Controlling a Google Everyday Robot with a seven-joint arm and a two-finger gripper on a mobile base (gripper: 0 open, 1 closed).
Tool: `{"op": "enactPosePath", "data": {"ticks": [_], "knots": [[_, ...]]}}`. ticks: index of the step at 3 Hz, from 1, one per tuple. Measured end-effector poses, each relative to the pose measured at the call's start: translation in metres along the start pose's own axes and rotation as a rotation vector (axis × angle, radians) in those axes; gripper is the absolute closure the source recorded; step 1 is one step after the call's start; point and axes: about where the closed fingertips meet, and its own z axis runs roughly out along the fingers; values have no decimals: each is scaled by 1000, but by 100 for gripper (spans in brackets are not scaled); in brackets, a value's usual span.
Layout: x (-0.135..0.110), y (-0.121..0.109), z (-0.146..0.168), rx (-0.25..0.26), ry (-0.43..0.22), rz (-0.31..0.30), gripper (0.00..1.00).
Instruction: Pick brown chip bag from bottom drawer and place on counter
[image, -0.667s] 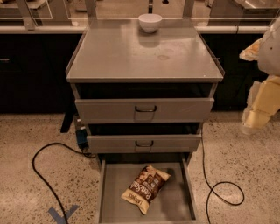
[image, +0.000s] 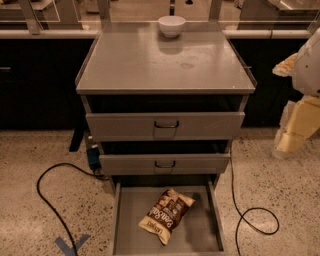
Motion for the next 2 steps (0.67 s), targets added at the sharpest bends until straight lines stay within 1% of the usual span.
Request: {"op": "enactPosePath", "data": {"ticks": [1,2], "knots": [[15,9,62,-59,-54,4,0],[25,14,147,-118,-122,-10,0]]}}
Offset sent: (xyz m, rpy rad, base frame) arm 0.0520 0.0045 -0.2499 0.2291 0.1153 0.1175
